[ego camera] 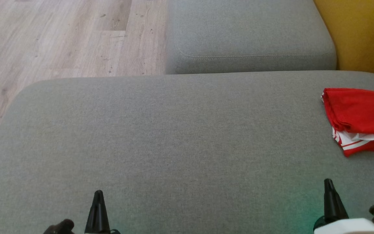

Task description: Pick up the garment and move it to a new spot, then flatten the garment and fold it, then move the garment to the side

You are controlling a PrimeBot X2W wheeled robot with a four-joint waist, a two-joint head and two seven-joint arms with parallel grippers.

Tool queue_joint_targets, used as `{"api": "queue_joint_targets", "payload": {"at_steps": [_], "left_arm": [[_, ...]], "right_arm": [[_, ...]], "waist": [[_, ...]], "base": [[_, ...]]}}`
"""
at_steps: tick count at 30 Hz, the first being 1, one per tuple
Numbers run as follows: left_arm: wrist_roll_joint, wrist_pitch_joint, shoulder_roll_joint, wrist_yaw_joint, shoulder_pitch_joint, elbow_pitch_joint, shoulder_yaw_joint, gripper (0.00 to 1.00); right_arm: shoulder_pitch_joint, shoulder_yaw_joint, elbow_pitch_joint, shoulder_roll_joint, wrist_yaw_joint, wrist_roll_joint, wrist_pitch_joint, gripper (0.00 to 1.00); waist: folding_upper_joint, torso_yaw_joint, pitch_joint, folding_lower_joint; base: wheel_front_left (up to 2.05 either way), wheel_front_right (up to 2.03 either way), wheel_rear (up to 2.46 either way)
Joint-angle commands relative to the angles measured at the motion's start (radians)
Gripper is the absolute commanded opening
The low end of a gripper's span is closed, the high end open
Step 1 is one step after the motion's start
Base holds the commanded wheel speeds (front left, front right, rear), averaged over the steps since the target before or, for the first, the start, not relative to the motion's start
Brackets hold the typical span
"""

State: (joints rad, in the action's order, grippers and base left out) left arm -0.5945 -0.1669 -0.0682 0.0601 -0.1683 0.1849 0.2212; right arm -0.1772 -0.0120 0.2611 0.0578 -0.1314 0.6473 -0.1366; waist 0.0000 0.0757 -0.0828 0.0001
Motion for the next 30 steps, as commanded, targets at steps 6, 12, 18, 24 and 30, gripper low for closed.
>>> {"api": "queue_joint_targets", "payload": {"at_steps": [6,12,18,24,30], "left_arm": [[-0.095,0.020,-0.011,-0.020,0.064,-0.023,-0.044,0.00],[-0.169,0.035,-0.013,-0.033,0.079,-0.017,-0.061,0.00],[-0.242,0.052,-0.014,-0.046,0.095,-0.012,-0.079,0.00],[-0.316,0.068,-0.014,-0.059,0.111,-0.005,-0.097,0.00],[-0.376,0.082,-0.015,-0.069,0.124,0.000,-0.112,0.00]], "right_arm": [[0.075,-0.009,-0.029,0.003,0.000,0.087,0.020,0.00],[0.091,-0.016,-0.028,0.002,0.000,0.153,0.037,0.00],[0.107,-0.023,-0.027,0.002,0.000,0.220,0.055,0.00],[0.123,-0.029,-0.026,0.001,0.000,0.287,0.072,0.00],[0.136,-0.035,-0.025,0.000,0.000,0.342,0.086,0.00]], "waist": [[0.0000,-0.006,0.007,-0.0001],[0.0000,-0.011,0.013,-0.0001],[0.0000,-0.017,0.019,-0.0001],[0.0000,-0.022,0.025,-0.0001],[0.0000,-0.026,0.030,-0.0001]], "base": [[0.00,0.00,0.00],[0.00,0.00,0.00],[0.00,0.00,0.00],[0.00,0.00,0.00],[0.00,0.00,0.00]]}}
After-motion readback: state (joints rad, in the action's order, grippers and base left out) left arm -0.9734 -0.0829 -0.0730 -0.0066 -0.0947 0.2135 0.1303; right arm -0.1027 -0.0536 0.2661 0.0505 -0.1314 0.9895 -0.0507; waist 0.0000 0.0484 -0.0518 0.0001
